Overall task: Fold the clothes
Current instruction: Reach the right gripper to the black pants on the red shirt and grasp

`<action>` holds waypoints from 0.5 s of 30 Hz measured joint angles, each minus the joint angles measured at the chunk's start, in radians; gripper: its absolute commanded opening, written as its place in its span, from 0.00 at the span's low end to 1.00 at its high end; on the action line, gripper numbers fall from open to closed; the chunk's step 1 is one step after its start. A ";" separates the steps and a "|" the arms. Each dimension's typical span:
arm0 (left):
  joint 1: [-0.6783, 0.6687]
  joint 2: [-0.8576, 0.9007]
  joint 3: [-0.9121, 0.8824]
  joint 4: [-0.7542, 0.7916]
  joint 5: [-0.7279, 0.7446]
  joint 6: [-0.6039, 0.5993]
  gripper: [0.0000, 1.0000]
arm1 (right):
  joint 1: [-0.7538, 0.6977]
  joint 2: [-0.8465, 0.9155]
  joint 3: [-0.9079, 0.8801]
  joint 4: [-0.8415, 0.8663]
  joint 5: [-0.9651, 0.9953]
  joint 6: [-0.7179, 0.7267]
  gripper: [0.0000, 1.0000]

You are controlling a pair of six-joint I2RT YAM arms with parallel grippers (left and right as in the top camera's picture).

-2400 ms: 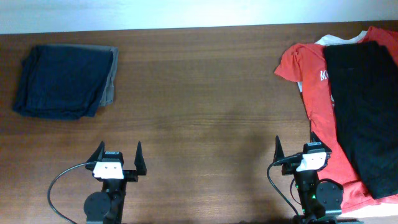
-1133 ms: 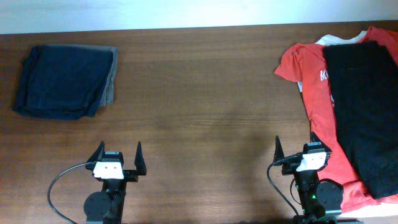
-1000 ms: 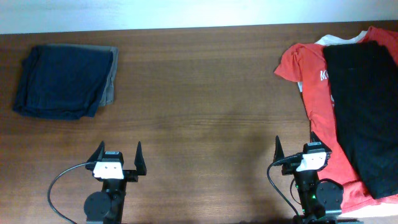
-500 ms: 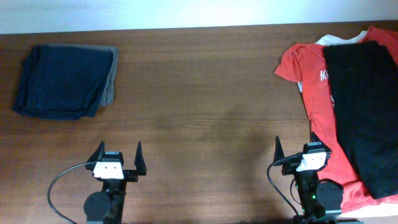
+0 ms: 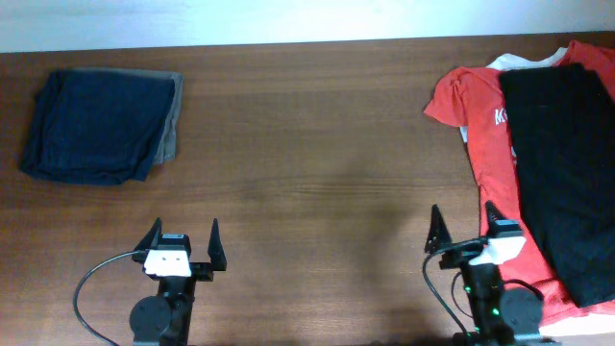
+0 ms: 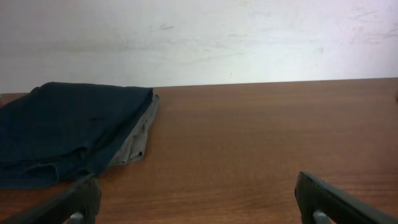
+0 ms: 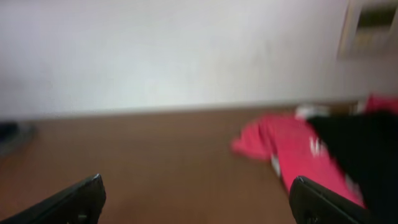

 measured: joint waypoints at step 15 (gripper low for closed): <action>0.000 -0.003 0.000 0.000 0.000 0.000 0.99 | 0.000 1.065 1.249 -0.661 0.162 -0.151 0.98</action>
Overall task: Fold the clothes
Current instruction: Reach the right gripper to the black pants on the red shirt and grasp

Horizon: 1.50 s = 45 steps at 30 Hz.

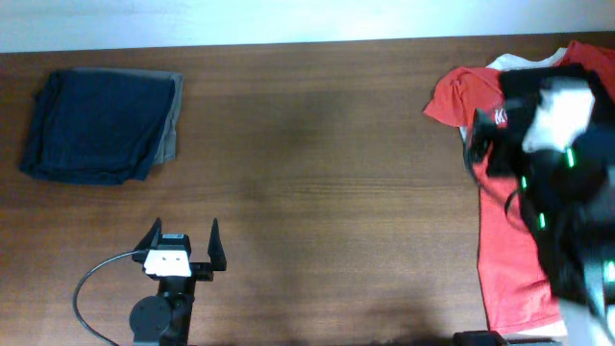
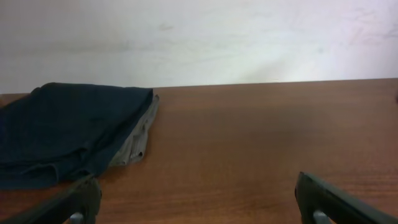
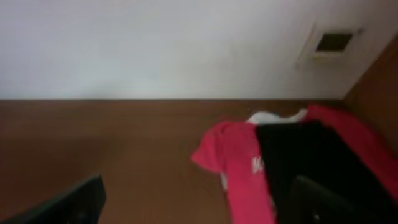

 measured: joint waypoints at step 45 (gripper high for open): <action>0.000 -0.001 0.000 0.000 0.000 0.000 0.99 | -0.355 1.312 0.496 0.298 0.154 -0.113 0.55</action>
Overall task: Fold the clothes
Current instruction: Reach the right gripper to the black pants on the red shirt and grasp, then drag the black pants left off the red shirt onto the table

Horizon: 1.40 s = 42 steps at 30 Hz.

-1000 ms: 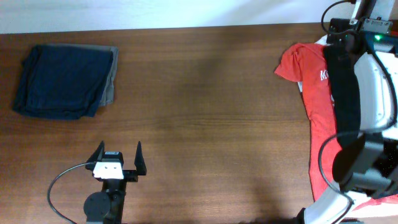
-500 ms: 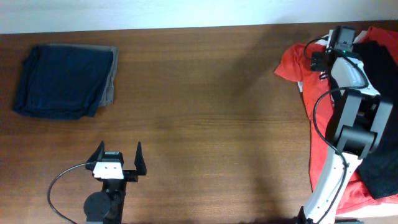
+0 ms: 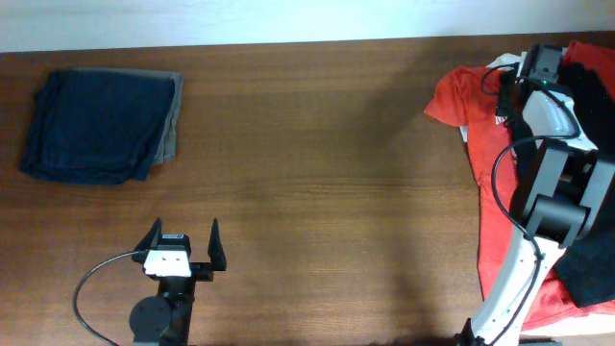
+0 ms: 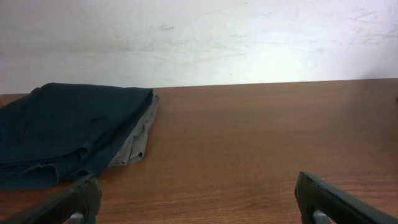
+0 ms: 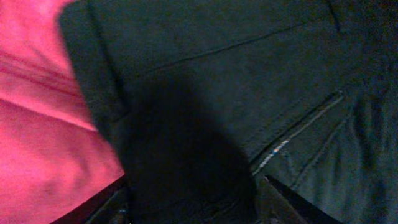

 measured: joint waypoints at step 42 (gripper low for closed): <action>0.000 0.000 0.000 0.000 0.000 0.000 0.99 | 1.050 -0.166 0.023 -0.341 -0.570 0.421 0.16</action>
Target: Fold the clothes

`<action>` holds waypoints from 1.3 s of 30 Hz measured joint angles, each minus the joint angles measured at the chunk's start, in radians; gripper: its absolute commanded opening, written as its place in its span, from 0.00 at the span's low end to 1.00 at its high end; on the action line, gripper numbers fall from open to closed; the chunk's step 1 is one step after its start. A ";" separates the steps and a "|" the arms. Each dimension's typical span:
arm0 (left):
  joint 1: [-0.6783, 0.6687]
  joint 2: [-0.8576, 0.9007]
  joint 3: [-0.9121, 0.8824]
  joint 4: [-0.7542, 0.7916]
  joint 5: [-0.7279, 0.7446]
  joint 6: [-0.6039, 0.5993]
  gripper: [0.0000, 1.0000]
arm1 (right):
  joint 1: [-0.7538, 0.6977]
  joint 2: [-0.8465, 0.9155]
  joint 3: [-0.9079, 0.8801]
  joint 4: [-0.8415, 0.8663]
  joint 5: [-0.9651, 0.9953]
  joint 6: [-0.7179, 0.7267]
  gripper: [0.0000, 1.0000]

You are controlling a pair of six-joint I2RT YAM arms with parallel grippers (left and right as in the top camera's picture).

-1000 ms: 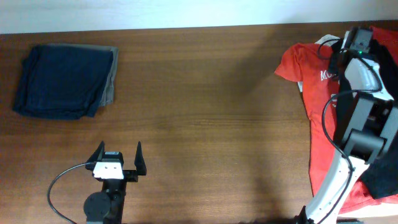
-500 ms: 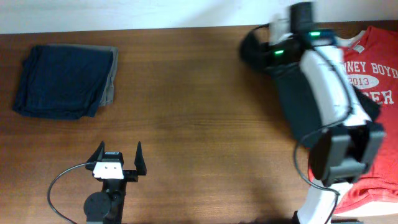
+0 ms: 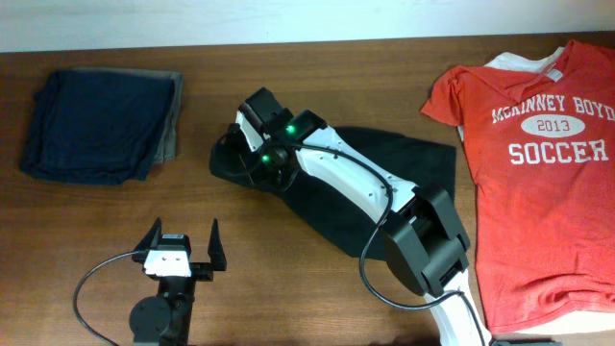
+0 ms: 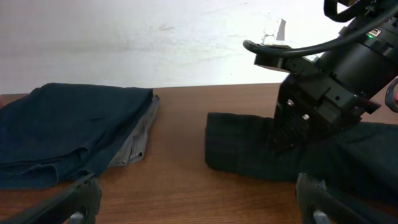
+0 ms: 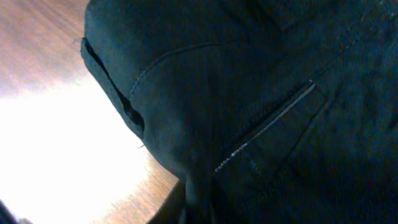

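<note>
Black trousers [image 3: 384,187] lie spread across the middle of the table, waistband end to the left. My right gripper [image 3: 258,163] is at that left end, shut on a pinch of the fabric [image 5: 199,208]; the waistband and a pocket seam [image 5: 267,130] fill the right wrist view. The left wrist view shows the trousers [image 4: 249,149] with the right arm's wrist [image 4: 311,106] standing on them. My left gripper [image 3: 184,229] sits open at the front edge, its fingers [image 4: 81,199] with bare table between them. A red soccer T-shirt [image 3: 538,173] lies flat at the right.
A folded dark blue garment [image 3: 96,125] on a grey one [image 3: 171,135] sits at the far left corner, also visible as a stack [image 4: 68,130] in the left wrist view. White cloth [image 3: 524,63] peeks from under the red shirt's collar. The right arm spans the table's centre.
My right gripper was down on the black trousers atop the red shirt at the far right. Now it is at centre-left with the trousers off the shirt, whose print shows. Left arm unmoved.
Both grippers stood open at the front edge, the black trousers lying on the red shirt. Then the right arm was up over that pile, then down on the trousers' far end. Now the trousers lie on the table's middle, held at the waistband.
</note>
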 measured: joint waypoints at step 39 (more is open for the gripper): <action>0.000 0.001 0.000 0.000 0.000 0.000 0.99 | -0.779 -0.044 0.012 -0.431 0.257 -0.251 0.49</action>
